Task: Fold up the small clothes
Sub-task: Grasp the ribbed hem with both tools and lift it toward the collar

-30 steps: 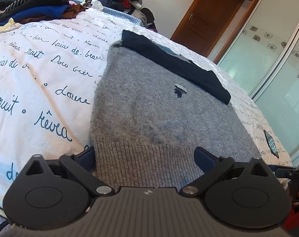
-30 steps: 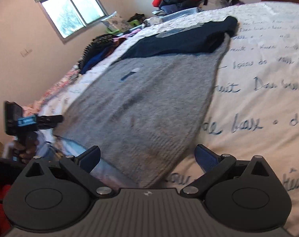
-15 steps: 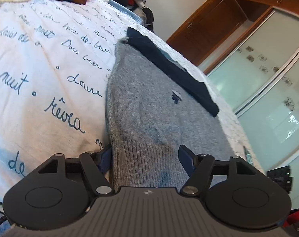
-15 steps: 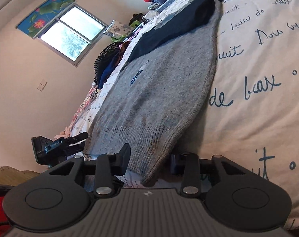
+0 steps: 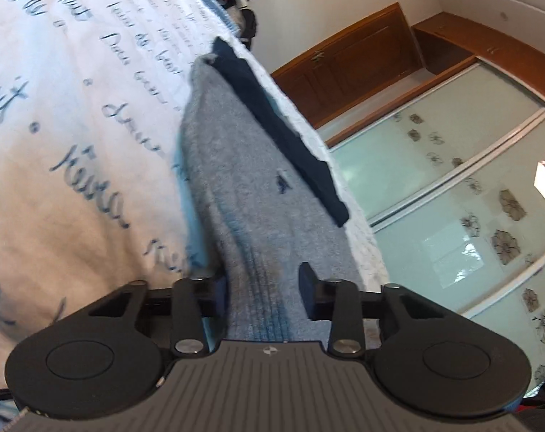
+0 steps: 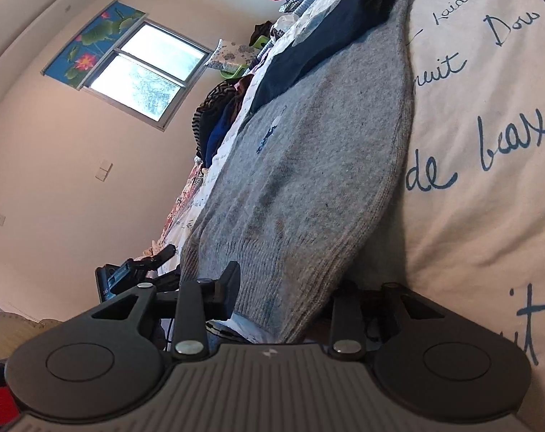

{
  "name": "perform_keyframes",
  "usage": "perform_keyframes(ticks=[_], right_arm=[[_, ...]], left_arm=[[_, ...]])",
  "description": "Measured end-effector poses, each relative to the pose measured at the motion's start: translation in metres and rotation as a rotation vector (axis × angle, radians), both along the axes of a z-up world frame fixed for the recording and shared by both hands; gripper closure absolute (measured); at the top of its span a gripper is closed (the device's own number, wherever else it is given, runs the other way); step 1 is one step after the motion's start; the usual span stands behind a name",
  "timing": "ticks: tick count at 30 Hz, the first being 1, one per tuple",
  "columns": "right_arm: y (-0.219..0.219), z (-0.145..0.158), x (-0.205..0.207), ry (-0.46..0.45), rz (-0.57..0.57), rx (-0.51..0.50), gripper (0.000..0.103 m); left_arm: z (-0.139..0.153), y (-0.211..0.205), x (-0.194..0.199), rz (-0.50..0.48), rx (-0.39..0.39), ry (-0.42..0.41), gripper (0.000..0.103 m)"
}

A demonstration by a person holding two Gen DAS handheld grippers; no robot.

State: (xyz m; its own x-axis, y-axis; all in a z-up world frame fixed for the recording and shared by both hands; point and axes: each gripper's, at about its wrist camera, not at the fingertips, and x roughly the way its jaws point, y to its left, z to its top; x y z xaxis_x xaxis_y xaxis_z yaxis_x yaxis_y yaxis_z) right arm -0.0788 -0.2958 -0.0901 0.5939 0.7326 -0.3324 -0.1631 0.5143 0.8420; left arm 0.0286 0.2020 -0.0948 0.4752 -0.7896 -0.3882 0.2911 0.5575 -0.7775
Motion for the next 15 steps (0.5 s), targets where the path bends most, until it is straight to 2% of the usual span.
perform_keyframes(ticks=[2,8,12,15], right_arm=[[0.0,0.0,-0.001,0.001,-0.001,-0.004,0.07],[0.003,0.004,-0.003,0.004,-0.006,-0.025,0.073],[0.002,0.001,-0.003,0.007,0.0,-0.004,0.073],[0.001,-0.001,-0.003,0.01,-0.002,0.016,0.073]], left_arm=[[-0.005,0.003,0.002,0.019,0.008,0.032,0.088],[-0.004,0.016,-0.002,0.046,-0.025,0.024,0.089],[-0.011,0.028,-0.002,0.078,-0.109,0.054,0.079],[-0.011,0.022,0.003,0.063,-0.117,0.055,0.079]])
